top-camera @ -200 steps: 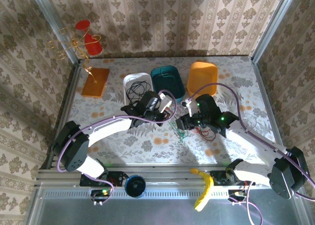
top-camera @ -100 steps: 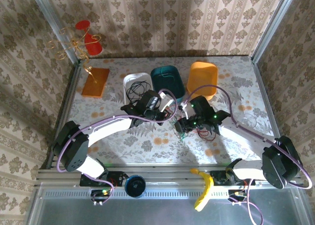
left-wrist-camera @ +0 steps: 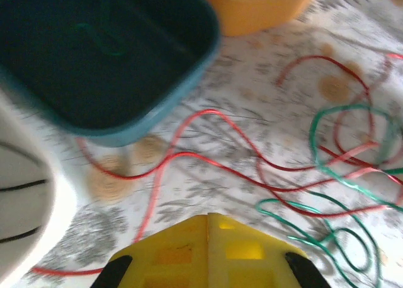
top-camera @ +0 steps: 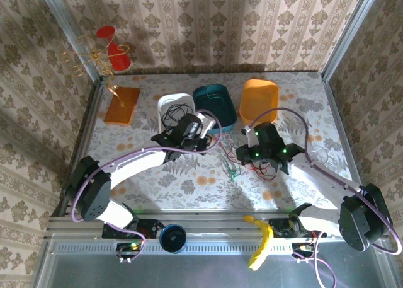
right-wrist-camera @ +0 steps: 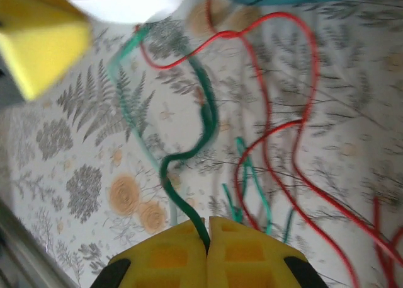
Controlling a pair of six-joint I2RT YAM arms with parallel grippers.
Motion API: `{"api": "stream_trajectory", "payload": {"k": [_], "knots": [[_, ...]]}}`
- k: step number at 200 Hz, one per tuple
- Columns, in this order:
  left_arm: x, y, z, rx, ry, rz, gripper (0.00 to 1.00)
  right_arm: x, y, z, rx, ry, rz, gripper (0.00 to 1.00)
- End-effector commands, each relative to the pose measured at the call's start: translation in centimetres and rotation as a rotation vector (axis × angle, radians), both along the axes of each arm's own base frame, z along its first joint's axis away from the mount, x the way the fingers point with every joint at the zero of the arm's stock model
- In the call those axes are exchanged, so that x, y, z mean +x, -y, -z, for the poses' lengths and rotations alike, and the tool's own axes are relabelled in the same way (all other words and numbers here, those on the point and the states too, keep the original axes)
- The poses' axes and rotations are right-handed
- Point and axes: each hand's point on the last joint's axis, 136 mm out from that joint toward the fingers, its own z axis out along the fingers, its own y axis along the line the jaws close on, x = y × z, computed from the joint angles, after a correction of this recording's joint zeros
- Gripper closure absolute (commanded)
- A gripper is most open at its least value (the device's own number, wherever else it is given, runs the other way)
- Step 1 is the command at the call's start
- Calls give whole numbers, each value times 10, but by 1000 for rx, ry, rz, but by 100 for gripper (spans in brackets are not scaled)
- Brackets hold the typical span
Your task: Untangle the cables
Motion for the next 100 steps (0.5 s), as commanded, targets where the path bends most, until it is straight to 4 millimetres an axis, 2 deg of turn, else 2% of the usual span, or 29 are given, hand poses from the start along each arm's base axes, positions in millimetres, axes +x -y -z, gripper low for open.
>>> {"api": "stream_trajectory", "payload": {"k": [1, 34, 49, 66, 75, 87, 100], "knots": [[20, -20, -21, -118, 30, -155, 100, -1, 22, 10, -1, -55, 112, 100], [25, -22, -32, -201, 42, -152, 100, 3, 27, 7, 26, -67, 150, 100], [17, -10, -35, -222, 31, -67, 100, 3, 22, 1, 52, -59, 126, 100], [-3, 17, -46, -310, -14, 116, 99, 0, 9, -7, 105, -54, 57, 100], [-13, 31, -52, -355, -48, 196, 87, -2, 2, -12, 135, -54, 17, 100], [-21, 44, -57, -401, -89, 277, 60, -7, -8, -19, 177, -58, -44, 100], [-26, 55, -61, -432, -117, 336, 46, -13, -17, -27, 213, -59, -100, 100]]}}
